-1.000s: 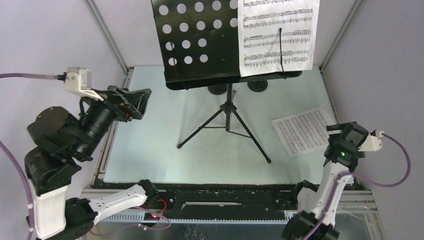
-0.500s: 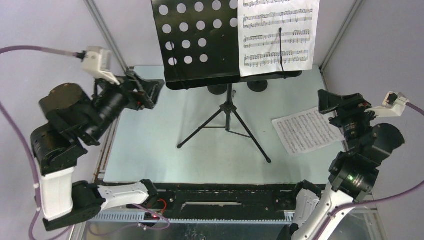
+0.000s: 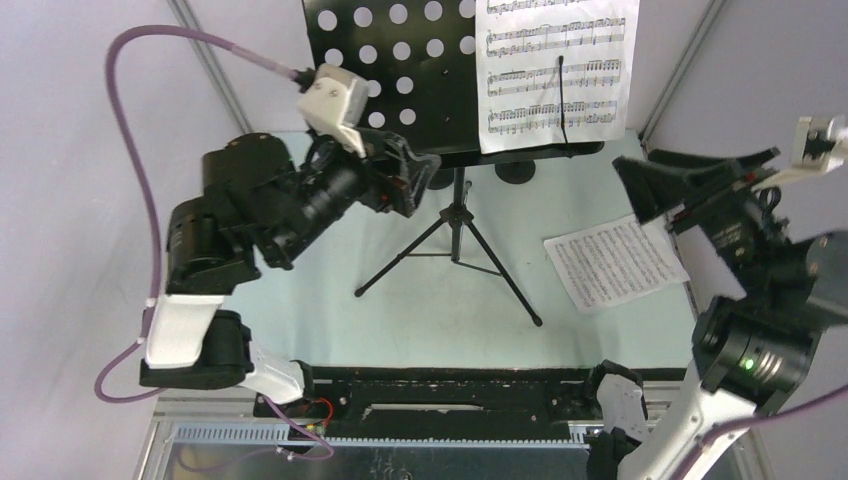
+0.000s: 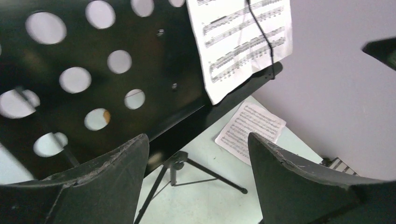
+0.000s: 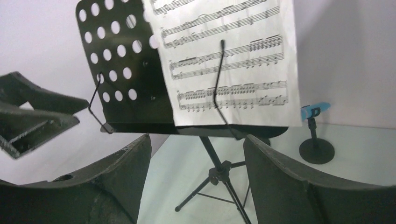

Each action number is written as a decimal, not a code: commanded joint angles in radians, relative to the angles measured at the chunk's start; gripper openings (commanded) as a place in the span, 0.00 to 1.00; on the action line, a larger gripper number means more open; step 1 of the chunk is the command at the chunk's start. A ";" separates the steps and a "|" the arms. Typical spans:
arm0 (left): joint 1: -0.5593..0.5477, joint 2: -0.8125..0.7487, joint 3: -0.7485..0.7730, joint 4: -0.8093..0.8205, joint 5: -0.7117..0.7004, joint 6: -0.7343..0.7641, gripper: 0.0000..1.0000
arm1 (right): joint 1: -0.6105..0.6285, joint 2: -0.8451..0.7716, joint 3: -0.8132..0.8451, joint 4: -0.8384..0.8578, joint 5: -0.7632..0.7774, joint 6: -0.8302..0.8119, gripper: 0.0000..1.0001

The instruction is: Pack up the instrument practice props

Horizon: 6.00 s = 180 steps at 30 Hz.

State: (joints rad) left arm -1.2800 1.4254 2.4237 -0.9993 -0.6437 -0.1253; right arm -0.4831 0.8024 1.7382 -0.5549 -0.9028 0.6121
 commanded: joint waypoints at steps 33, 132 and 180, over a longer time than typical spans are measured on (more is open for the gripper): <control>0.134 0.313 0.047 0.542 0.394 -0.275 0.73 | -0.026 0.365 -0.017 0.346 -0.071 0.199 0.62; 0.188 0.432 -0.002 0.683 0.508 -0.346 0.02 | 0.280 0.591 0.275 0.413 -0.115 0.133 0.21; 0.185 0.015 -0.370 0.568 0.412 -0.103 0.71 | -0.074 -0.026 -1.062 0.348 0.936 0.245 0.00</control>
State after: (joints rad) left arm -1.0908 1.5616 2.1254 -0.4236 -0.2241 -0.2604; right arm -0.5491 0.7082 0.7330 -0.3824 0.0048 0.8078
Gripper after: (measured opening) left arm 0.693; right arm 0.006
